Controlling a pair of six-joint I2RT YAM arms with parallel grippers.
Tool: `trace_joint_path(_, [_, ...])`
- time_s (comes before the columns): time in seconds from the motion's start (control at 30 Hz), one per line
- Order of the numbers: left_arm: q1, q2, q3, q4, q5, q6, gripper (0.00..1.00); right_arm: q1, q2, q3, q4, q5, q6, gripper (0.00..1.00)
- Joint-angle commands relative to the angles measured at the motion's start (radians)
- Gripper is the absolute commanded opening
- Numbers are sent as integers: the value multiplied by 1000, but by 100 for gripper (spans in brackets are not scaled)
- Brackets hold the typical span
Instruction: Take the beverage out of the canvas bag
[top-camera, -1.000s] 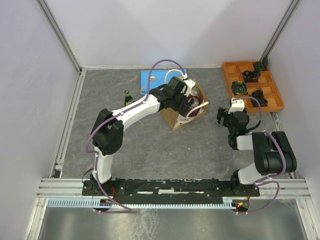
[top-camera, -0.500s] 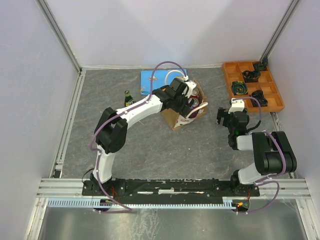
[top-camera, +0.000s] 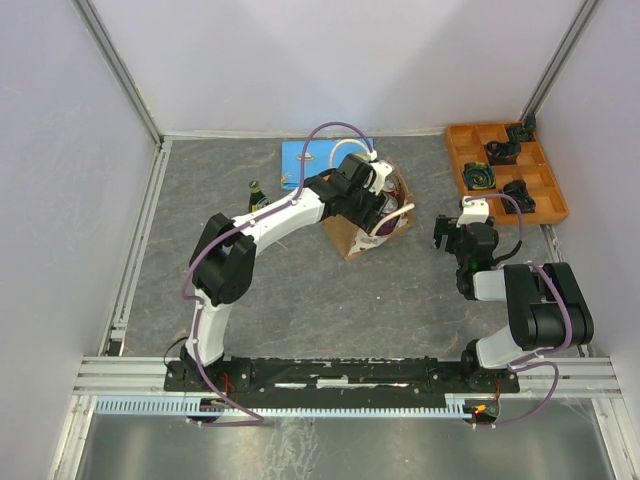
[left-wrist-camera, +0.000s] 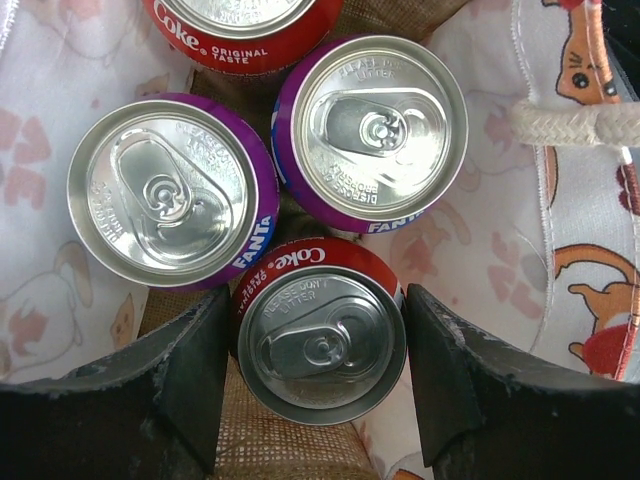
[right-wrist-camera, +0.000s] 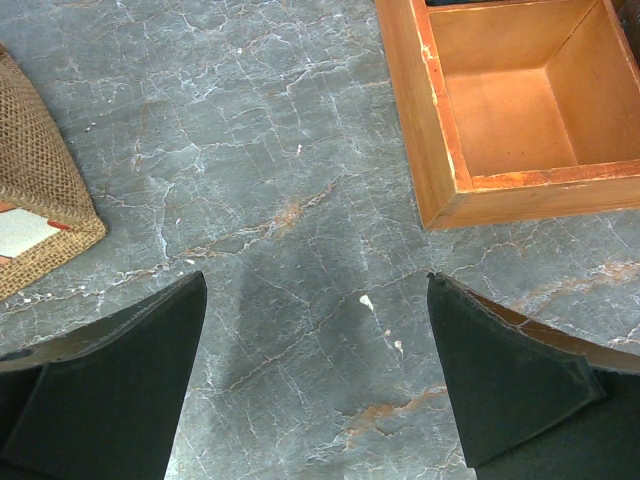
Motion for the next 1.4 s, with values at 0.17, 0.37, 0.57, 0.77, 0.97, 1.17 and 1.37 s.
trace_joint_path(0.17, [16, -53, 200, -126, 10, 115, 3, -3, -4, 23, 42, -8, -5, 99])
trace_joint_path(0.37, [17, -52, 384, -204, -14, 174, 3, -2, -4, 24, 41, -8, -5, 99])
trace_joint_path(0.57, [24, -90, 439, -212, -27, 178, 3, -2, -4, 23, 41, -8, -5, 99])
trace_joint_path(0.77, [67, -180, 446, -205, -51, 176, 3, -2, -3, 23, 41, -8, -5, 99])
trace_joint_path(0.97, [127, -281, 445, -227, -113, 180, 3, -2, -4, 24, 41, -8, -5, 99])
trace_joint_path(1.17, [222, -413, 283, -179, -120, 139, 3, -2, -3, 23, 42, -8, -6, 99])
trace_joint_path(1.37, [273, -511, 32, -106, -73, 72, 3, -2, -5, 24, 41, -8, -6, 99])
